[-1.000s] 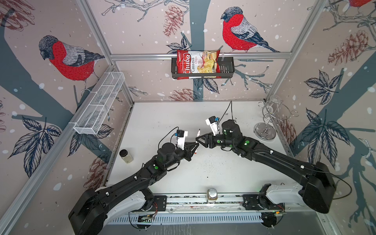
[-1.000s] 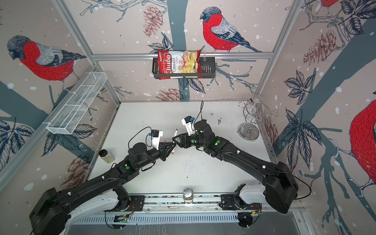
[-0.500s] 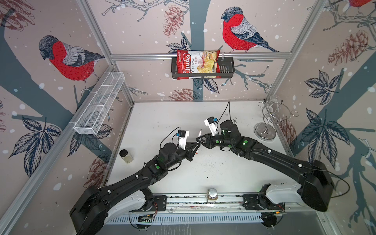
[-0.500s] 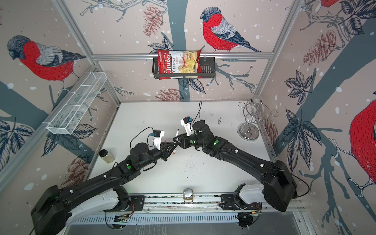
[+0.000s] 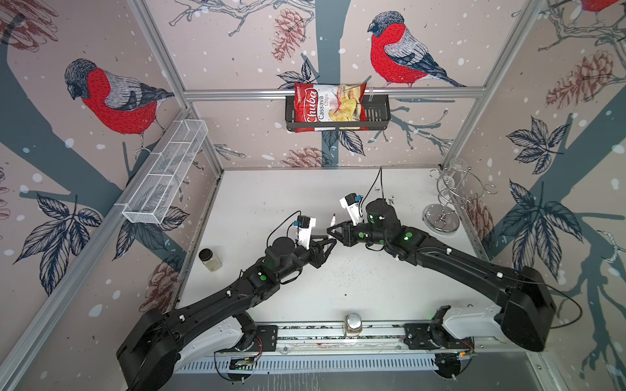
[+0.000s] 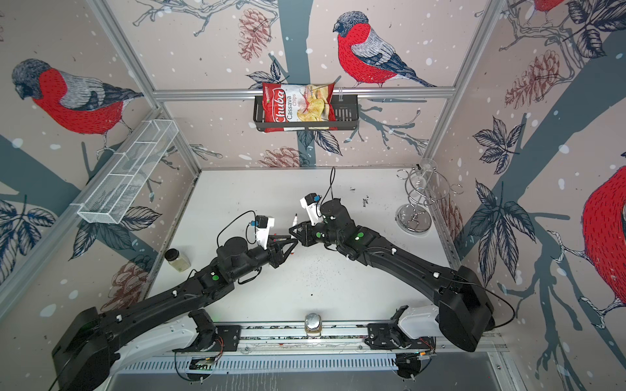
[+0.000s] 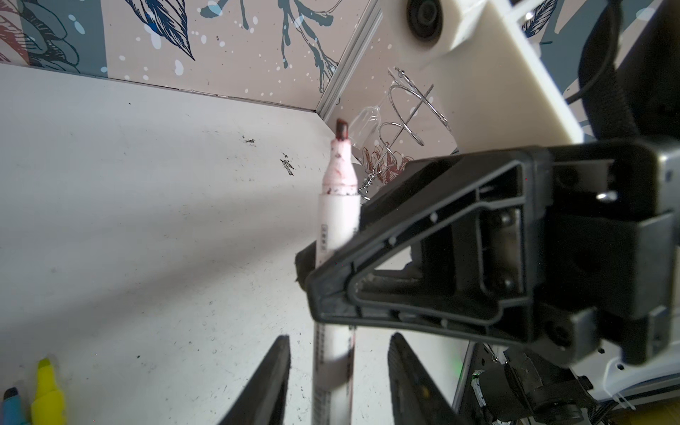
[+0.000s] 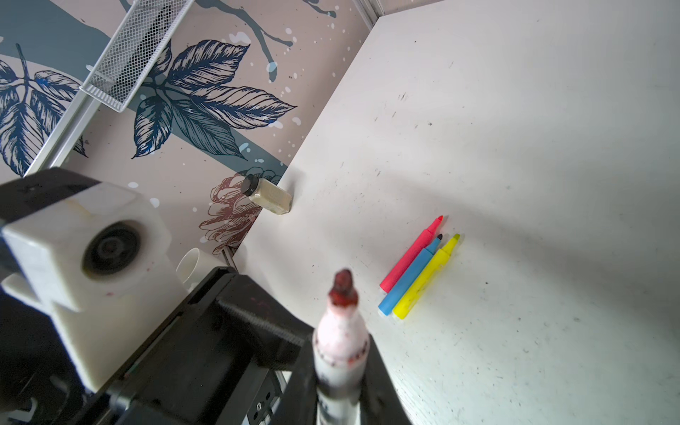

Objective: Insert the pens into the pen caps

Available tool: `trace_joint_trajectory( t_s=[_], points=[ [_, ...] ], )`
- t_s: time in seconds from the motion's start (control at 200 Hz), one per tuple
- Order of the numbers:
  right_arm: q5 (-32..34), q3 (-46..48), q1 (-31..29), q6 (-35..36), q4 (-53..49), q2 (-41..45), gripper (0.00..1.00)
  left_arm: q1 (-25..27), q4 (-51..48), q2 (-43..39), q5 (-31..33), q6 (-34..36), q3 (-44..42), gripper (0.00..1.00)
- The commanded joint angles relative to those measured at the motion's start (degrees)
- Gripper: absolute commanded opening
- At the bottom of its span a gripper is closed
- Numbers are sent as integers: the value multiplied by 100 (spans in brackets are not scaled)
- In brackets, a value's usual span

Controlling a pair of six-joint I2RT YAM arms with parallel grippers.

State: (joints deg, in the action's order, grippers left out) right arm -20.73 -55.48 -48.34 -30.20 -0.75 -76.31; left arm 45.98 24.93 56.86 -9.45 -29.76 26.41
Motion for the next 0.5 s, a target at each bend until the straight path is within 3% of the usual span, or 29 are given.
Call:
trace_joint_trajectory(
  t_s=[0.0,0.12,0.495],
  points=[
    [139,1,-7,72,75,99,10,16,44,-17,-247,96,-14,48],
    [29,19,-16,174,81,160,9,16,34,68,-331,76,-48,47],
    [85,-111,-200,495,-206,129,9,14,163,182,-513,-4,8,32]
  ],
)
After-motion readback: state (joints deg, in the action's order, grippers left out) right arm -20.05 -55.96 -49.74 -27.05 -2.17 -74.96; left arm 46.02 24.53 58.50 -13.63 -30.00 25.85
